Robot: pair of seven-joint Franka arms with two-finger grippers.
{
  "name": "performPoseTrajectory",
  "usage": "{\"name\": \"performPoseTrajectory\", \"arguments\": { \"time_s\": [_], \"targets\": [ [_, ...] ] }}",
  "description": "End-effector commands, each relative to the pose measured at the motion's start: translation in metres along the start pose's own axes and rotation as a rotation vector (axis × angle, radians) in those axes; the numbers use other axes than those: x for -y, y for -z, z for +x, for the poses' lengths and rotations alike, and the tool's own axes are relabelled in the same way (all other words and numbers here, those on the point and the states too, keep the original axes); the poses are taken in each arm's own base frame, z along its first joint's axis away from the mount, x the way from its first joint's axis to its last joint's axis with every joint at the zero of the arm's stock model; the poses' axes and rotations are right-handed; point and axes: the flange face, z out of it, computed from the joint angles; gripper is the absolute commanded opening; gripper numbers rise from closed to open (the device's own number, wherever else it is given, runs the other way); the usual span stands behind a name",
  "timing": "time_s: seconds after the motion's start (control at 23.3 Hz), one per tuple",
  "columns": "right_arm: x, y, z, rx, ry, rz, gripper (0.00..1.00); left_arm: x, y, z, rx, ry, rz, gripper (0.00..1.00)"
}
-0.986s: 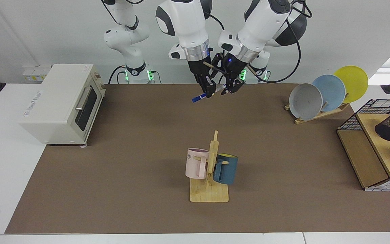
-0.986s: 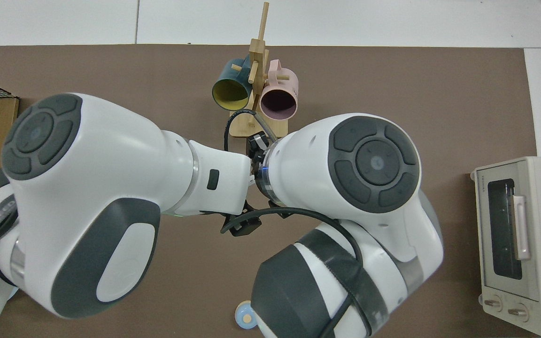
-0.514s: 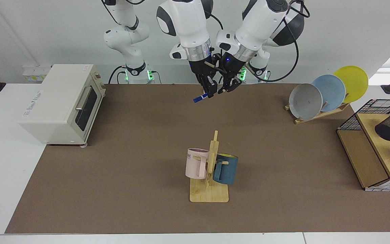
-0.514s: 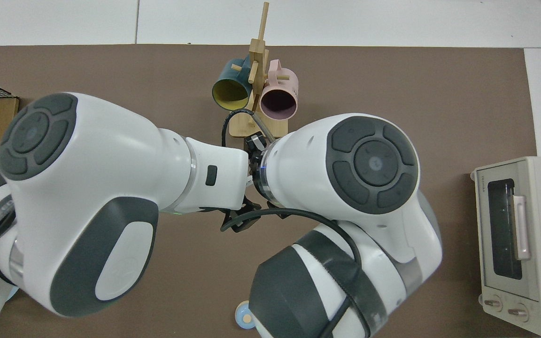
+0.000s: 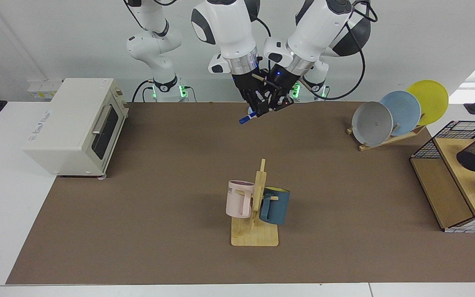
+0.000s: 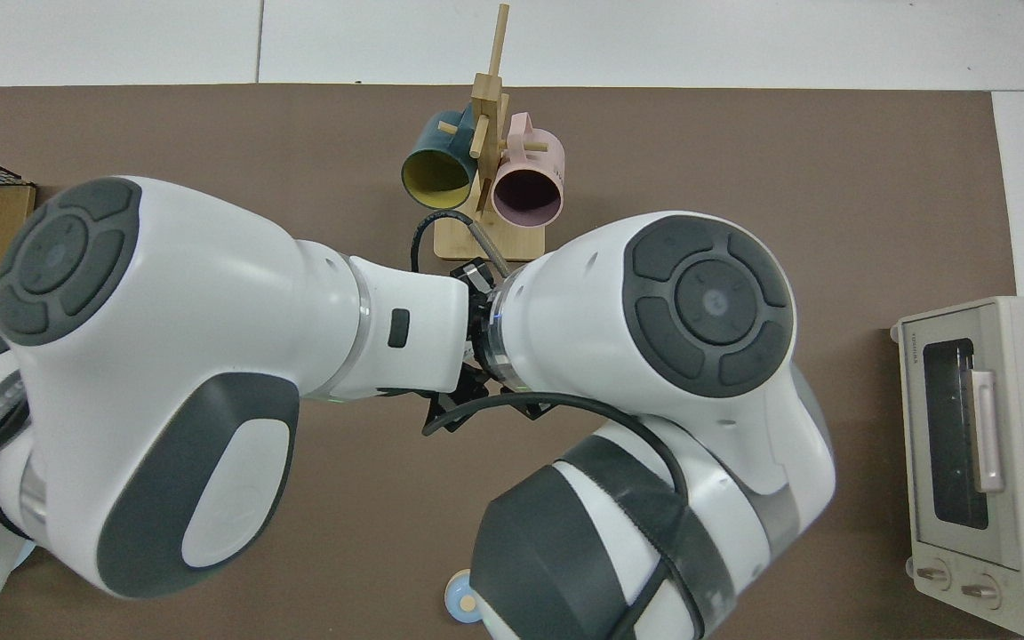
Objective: Put markers into pen holder
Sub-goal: 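Grasp the marker with the left gripper while the right gripper opens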
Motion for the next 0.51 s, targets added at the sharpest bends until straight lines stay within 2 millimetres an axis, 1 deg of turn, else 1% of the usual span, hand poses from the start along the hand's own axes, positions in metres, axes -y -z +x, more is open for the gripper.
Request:
{"name": "performPoseTrajectory", "arguments": {
  "time_s": [0.0, 0.13, 0.17, 0.26, 0.39, 0.43, 0.47],
  "targets": [
    [0.0031, 0.0022, -0.0035, 0.026, 0.026, 0.003, 0.00, -0.0106, -0.0005, -0.0027, -0.013, 0.009, 0.006, 0.38],
    [0.0027, 0.0025, -0.0034, 0.024, 0.027, 0.003, 0.00, -0.0101, 0.0004, -0.0029, -0.014, 0.011, 0.007, 0.33],
    [0.0027, 0.0025, -0.0034, 0.024, 0.027, 0.003, 0.00, -0.0103, -0.0007, -0.0026, -0.012, 0.010, 0.007, 0.30],
    [0.0028, 0.0027, -0.0026, 0.023, 0.025, 0.004, 0.00, -0.0108, -0.0003, -0.0032, -0.007, 0.010, 0.008, 0.21],
    [0.0028, 0.0027, -0.0026, 0.023, 0.025, 0.004, 0.00, -0.0111, -0.0002, -0.0035, -0.002, 0.021, 0.007, 0.03],
    [0.0030, 0.0016, -0.0023, 0.022, 0.026, 0.002, 0.00, -0.0114, 0.0004, -0.0034, -0.002, 0.028, 0.006, 0.00],
    [0.0028, 0.0027, -0.0026, 0.023, 0.024, 0.004, 0.00, -0.0115, 0.0002, -0.0035, -0.001, 0.036, 0.006, 0.00]
  ]
}}
